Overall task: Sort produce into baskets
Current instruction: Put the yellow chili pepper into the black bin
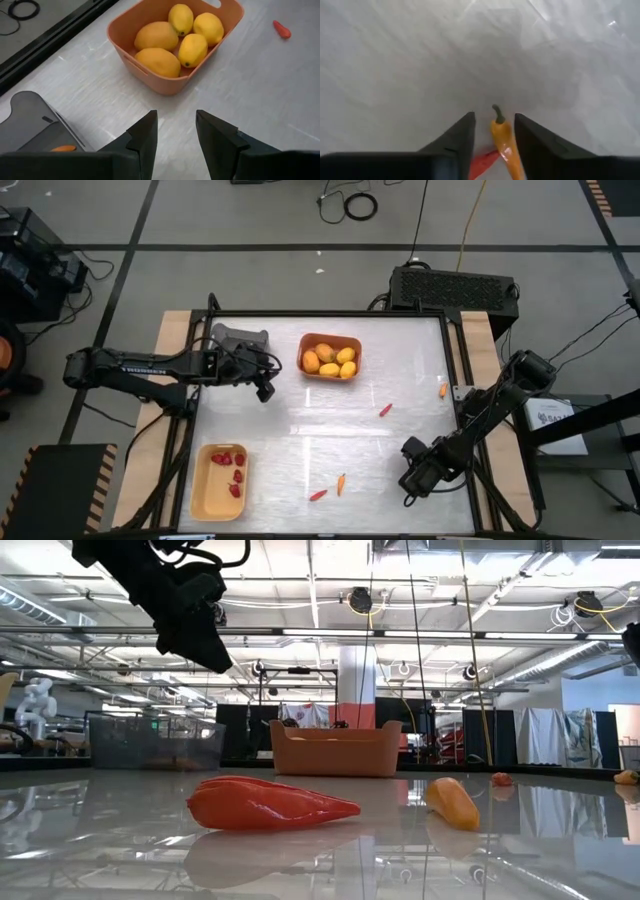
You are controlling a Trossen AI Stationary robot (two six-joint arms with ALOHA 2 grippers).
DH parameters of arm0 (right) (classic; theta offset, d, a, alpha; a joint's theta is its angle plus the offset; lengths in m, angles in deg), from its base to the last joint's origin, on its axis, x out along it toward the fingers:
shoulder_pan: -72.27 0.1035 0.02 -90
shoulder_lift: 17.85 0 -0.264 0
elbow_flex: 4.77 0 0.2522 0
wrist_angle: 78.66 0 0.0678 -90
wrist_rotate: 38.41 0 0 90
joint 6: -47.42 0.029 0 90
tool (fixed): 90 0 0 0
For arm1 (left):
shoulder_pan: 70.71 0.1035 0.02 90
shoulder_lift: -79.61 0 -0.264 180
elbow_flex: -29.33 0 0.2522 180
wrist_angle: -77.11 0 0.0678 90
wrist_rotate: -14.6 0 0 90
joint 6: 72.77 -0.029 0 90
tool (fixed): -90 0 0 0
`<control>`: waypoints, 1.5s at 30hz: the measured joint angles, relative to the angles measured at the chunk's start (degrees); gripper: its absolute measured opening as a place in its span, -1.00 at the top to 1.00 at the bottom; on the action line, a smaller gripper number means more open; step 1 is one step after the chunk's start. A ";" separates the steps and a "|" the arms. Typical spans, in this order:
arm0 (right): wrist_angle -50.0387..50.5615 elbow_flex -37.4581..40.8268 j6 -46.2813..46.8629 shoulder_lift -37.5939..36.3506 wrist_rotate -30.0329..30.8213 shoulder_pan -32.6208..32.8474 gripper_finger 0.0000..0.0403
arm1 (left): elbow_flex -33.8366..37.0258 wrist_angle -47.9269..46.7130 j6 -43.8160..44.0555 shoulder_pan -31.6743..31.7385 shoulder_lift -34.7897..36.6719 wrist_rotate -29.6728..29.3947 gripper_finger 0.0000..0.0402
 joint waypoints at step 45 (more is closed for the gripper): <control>-15.69 -23.58 -49.24 -0.13 41.32 -9.11 1.00 | 4.73 77.31 -10.97 -21.70 -34.97 18.21 0.29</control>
